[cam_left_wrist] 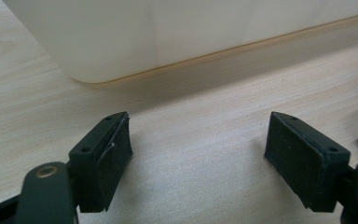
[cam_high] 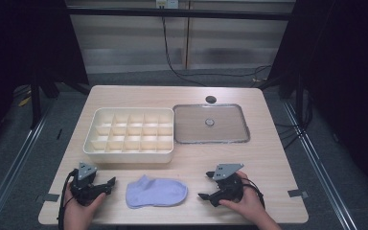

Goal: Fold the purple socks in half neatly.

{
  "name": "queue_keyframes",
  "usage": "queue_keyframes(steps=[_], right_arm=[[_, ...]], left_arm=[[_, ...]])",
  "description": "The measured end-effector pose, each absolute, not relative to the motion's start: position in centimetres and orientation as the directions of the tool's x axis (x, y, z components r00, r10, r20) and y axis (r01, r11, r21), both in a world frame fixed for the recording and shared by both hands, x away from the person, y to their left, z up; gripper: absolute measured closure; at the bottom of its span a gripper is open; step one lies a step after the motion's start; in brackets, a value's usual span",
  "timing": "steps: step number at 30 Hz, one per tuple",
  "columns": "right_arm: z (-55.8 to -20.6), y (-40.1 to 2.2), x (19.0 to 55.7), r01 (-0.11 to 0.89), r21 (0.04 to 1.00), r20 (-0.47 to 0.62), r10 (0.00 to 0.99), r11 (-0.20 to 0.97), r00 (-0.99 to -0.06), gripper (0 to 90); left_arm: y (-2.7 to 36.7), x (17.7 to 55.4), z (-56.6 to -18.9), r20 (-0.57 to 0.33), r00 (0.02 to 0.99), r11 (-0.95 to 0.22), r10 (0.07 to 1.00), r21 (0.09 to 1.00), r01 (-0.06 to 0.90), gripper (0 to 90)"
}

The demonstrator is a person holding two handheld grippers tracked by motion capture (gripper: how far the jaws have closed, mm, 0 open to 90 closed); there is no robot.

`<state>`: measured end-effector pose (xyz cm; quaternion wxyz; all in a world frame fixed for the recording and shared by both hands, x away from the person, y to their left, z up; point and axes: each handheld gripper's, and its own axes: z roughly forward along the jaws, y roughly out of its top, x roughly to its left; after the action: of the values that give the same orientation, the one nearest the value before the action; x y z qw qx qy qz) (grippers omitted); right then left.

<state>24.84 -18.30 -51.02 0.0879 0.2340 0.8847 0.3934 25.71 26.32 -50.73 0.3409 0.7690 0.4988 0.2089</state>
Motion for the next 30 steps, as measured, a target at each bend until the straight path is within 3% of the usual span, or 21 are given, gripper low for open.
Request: queue_keyframes(steps=[13,17,30], right_arm=[[-51.0,-18.3,24.8,0.346,0.737,0.03,0.483,0.581,-0.875,18.7],[-51.0,-18.3,24.9,0.346,0.737,0.03,0.484,0.58,-0.875,18.7],[-51.0,-18.3,24.9,0.347,0.738,0.028,0.487,0.579,-0.873,19.0]], left_arm=[[26.1,25.4,-50.7,-0.029,0.414,-0.263,0.91,0.732,0.628,21.3],[25.8,25.4,-49.5,-0.096,0.395,-0.229,0.913,0.682,0.694,29.6],[24.5,25.3,-47.5,-0.286,0.4,-0.209,0.871,0.52,0.828,38.8]])
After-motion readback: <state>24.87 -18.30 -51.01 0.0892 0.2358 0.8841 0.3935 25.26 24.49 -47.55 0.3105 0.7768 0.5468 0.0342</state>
